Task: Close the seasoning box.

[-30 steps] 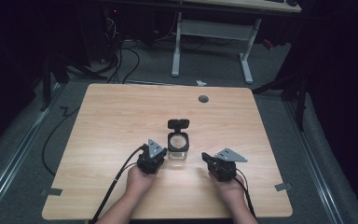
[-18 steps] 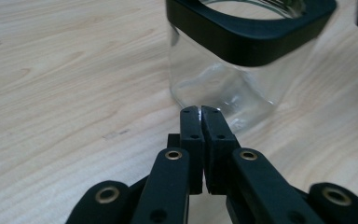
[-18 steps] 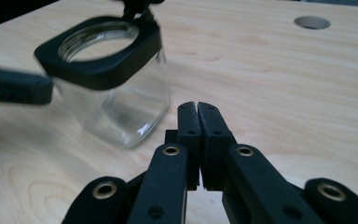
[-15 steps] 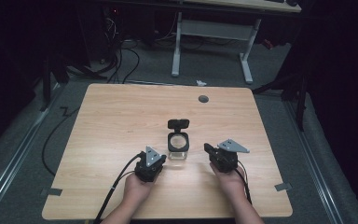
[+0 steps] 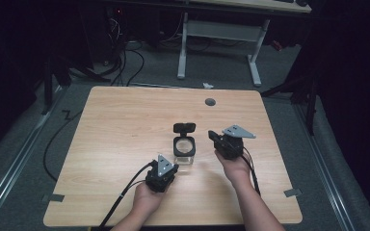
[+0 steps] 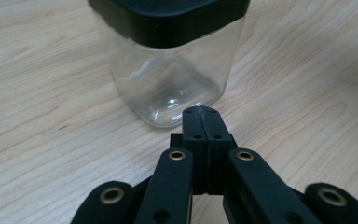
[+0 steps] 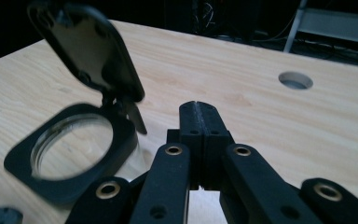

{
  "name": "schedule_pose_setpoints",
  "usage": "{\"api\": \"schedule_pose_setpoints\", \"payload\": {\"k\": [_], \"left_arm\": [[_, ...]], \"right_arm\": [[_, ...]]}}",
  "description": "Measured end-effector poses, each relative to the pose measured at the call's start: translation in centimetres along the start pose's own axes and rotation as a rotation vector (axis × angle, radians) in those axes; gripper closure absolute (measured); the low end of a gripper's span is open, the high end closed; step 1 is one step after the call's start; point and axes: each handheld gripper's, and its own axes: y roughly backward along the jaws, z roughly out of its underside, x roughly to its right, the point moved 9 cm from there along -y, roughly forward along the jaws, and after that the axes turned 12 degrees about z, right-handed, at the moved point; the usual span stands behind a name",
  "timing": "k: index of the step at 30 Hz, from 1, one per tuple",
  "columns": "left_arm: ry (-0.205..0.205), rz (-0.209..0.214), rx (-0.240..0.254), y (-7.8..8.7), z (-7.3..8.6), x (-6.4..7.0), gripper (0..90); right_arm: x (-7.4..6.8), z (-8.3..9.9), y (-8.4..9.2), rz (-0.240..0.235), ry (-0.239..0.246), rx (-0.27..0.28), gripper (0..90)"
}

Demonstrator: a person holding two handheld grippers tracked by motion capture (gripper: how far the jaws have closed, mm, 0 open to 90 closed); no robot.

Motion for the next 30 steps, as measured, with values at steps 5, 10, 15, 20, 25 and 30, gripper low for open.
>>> {"api": "schedule_pose_setpoints", "payload": {"k": [5, 10, 15, 20, 25, 30], "left_arm": [[-0.004, 0.004, 0.011, -0.7, -0.1, 0.2, 90.0], [-0.008, 0.002, 0.012, -0.8, -0.1, -0.1, 90.0], [-0.003, -0.002, 0.013, -1.0, -0.2, -0.3, 90.0], [-0.006, -0.004, 0.012, -1.1, -0.2, -0.4, 90.0], [-0.012, -0.007, 0.011, -1.2, -0.2, -0.6, 90.0], [-0.013, -0.008, 0.009, -1.2, -0.3, -0.6, 90.0]], "right_arm": [[-0.7, -2.3, -0.9, -0.003, 0.015, 0.028, 90.0], [-1.7, -3.7, -2.1, -0.022, 0.013, 0.036, 90.0], [-2.5, -4.6, -2.5, -0.036, 0.015, 0.045, 90.0], [-2.9, -4.8, -2.7, -0.048, 0.016, 0.049, 90.0], [-3.1, -4.5, -2.8, -0.054, 0.023, 0.042, 90.0], [-3.6, -4.4, -2.3, -0.063, 0.036, 0.046, 90.0]]}}
